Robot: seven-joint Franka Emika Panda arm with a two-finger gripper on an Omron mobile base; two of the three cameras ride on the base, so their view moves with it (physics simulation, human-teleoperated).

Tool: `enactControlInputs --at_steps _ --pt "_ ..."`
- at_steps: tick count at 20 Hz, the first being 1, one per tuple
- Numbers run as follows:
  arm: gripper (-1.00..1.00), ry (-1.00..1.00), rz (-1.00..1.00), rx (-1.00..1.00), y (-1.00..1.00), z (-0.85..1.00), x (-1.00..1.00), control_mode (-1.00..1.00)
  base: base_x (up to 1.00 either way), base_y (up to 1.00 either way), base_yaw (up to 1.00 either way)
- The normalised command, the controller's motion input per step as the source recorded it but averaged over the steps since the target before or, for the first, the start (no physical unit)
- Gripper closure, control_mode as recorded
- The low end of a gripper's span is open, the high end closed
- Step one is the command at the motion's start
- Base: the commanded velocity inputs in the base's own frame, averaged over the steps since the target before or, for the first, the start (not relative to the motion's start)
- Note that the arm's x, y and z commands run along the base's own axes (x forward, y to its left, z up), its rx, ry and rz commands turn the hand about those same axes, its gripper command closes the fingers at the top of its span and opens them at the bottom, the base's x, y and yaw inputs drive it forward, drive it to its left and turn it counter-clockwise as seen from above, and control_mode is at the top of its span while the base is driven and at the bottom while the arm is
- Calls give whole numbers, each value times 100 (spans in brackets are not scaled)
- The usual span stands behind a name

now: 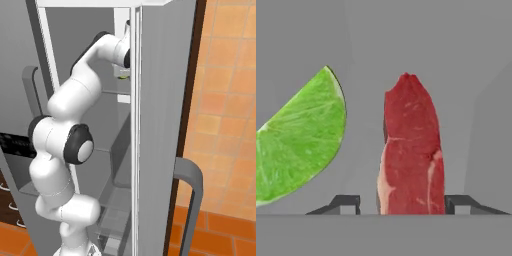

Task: Place one lemon wedge and one steak in each tupperware on the nearby counter, to pack two identical lunches.

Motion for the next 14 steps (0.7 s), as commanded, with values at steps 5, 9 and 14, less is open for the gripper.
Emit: enactControlInputs --at_steps 5,9,14 --pt "100 2 -4 0 0 -55 -26 -100 0 0 0" --pt "100 -17 -2 -4 0 -70 -90 -100 0 0 0" --pt "100 -43 -7 -12 2 -83 -100 -100 0 0 0"
